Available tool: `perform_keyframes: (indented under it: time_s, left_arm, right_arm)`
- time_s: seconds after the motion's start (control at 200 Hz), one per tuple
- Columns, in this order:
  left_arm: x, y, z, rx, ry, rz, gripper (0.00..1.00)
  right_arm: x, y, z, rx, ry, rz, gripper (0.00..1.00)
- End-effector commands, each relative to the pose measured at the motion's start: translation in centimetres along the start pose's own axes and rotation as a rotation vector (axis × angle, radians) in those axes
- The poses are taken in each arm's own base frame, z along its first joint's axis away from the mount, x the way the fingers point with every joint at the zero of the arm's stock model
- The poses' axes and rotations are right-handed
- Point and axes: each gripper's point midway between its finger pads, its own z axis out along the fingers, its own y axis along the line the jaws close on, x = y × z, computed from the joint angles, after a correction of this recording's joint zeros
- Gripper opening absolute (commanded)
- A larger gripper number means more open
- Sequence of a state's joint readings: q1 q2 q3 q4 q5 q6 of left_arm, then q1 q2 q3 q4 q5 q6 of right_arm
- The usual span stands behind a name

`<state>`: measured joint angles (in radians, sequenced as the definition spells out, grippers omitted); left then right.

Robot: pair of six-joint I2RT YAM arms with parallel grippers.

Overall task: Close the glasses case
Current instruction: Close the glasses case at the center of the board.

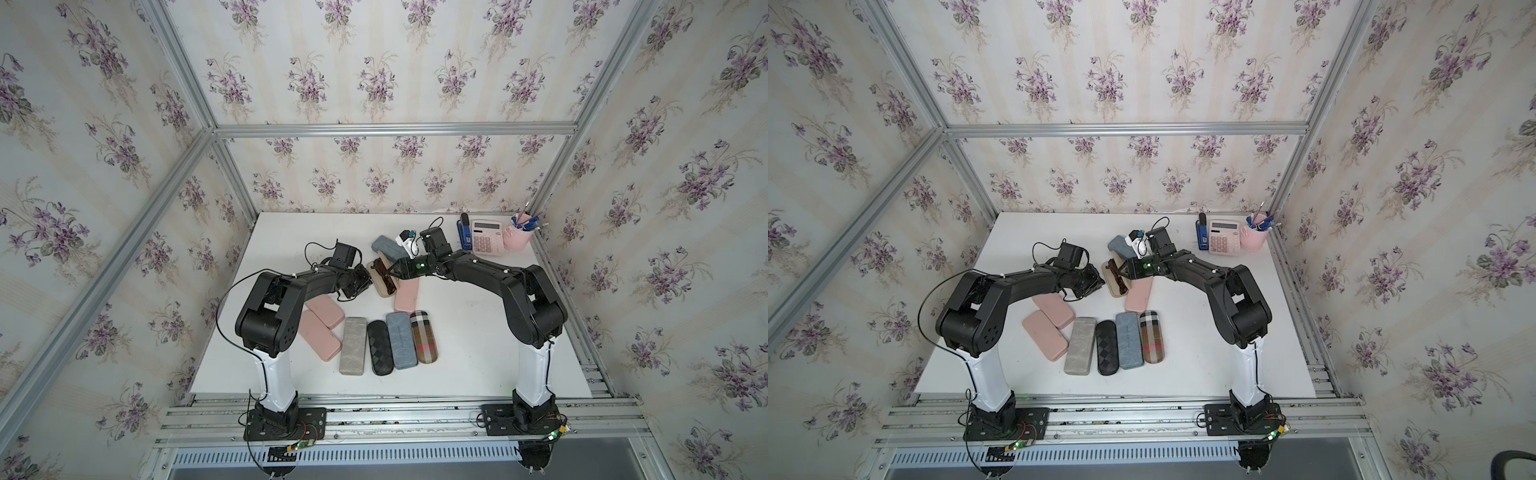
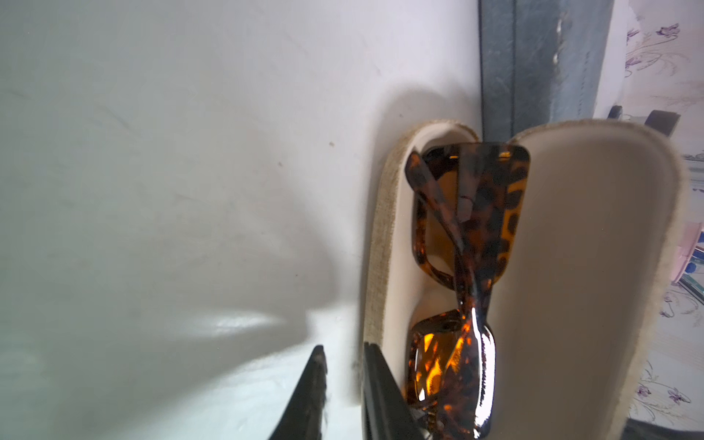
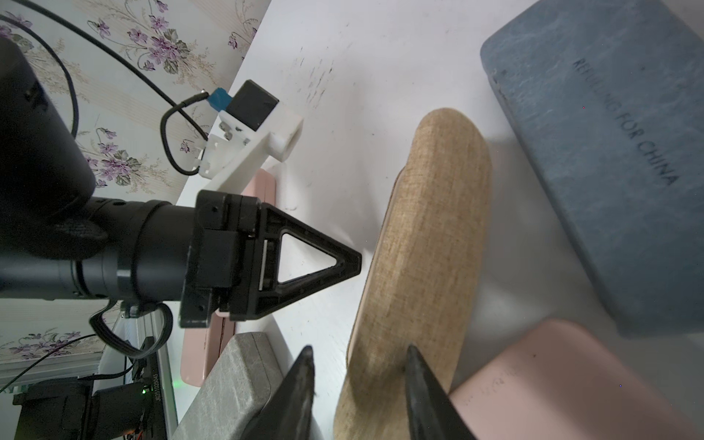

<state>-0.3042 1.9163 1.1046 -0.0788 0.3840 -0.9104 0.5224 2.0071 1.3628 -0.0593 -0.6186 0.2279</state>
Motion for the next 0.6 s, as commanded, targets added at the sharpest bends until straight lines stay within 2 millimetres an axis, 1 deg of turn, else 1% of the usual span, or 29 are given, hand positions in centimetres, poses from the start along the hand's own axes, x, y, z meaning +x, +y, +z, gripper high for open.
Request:
perform_keyframes:
  time_s: [0.0, 0.165, 0.375, 0.6]
  left_arm:
    - [-0.3, -0.7, 0.2, 0.035, -0.006, -0.006, 0.24]
    - [-0.3, -0.8, 0.7, 0.042, 0.000, -0.006, 0.25]
    - [-0.2, -0.2, 1.3, 0.031, 0.008, -0.009, 0.23]
    - [-0.1, -0.1, 1.4, 0.036, 0.010, -0.011, 0.22]
  right_arm:
    - [0.0, -0.1, 0.3, -0.004, -0.004, -0.014, 0.38]
    - [0.4, -0.3, 0.6, -0.001, 0.006, -0.010, 0.38]
    - [0.5, -0.3, 0.7, -0.001, 0.009, -0.012, 0.36]
    - [0.8, -0.6, 1.1, 0.001, 0.019, -0.008, 0.34]
